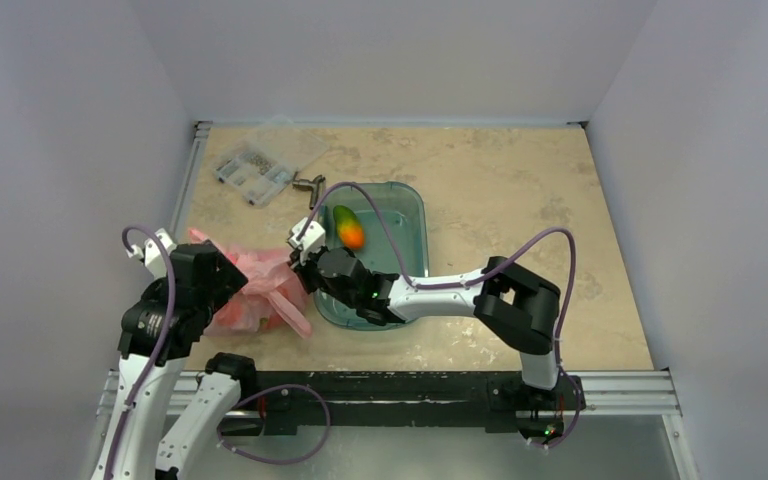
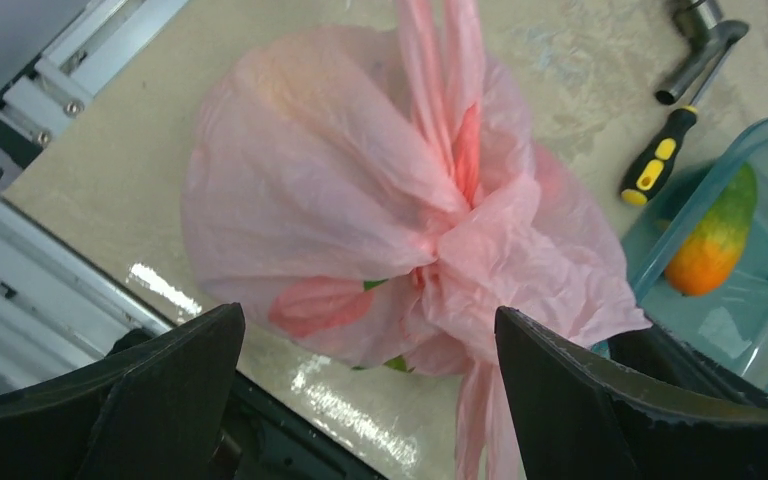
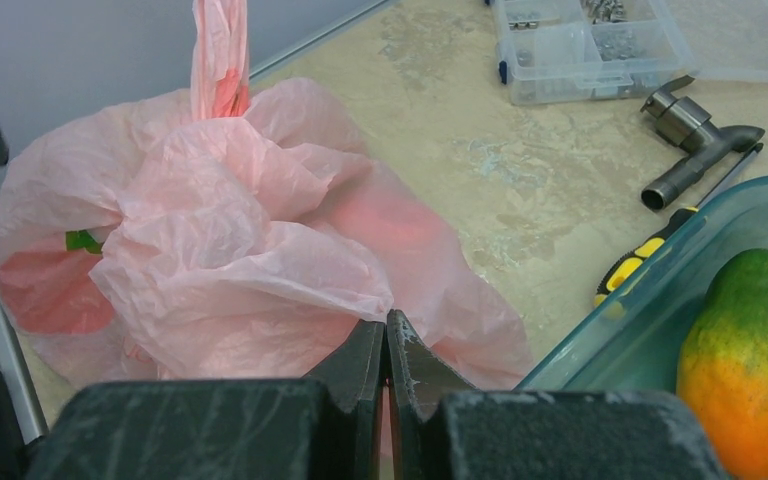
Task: Take the fake fruits out of the plastic bag
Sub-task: Move the plastic bag to the center of the board, then untie the plastic bag at the center of the board.
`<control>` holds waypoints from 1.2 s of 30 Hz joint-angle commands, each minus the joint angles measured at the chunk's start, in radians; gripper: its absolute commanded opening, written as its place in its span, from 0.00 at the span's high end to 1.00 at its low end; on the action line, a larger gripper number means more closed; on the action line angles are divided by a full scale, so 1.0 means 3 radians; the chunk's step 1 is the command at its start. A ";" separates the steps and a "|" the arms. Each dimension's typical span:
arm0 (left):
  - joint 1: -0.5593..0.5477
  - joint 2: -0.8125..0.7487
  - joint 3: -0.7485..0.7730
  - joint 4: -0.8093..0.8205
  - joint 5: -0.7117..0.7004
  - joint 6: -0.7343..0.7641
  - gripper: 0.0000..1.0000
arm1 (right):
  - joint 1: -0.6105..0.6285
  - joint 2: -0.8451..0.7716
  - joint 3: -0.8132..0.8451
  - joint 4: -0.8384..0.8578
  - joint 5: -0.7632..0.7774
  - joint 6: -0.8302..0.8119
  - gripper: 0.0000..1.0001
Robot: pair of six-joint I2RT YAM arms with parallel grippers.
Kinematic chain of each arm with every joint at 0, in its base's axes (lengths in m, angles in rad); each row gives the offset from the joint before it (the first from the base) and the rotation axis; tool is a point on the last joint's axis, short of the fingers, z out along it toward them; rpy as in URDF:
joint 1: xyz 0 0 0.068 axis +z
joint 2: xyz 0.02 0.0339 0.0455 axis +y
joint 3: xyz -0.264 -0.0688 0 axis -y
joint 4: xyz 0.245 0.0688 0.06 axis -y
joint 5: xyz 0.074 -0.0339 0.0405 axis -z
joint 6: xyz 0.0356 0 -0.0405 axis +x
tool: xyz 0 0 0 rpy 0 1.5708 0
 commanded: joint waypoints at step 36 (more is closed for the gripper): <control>0.0020 0.0492 -0.0591 0.1003 0.0276 0.0851 1.00 | -0.0001 -0.0241 0.0429 -0.0481 -0.0989 -0.0213 0.43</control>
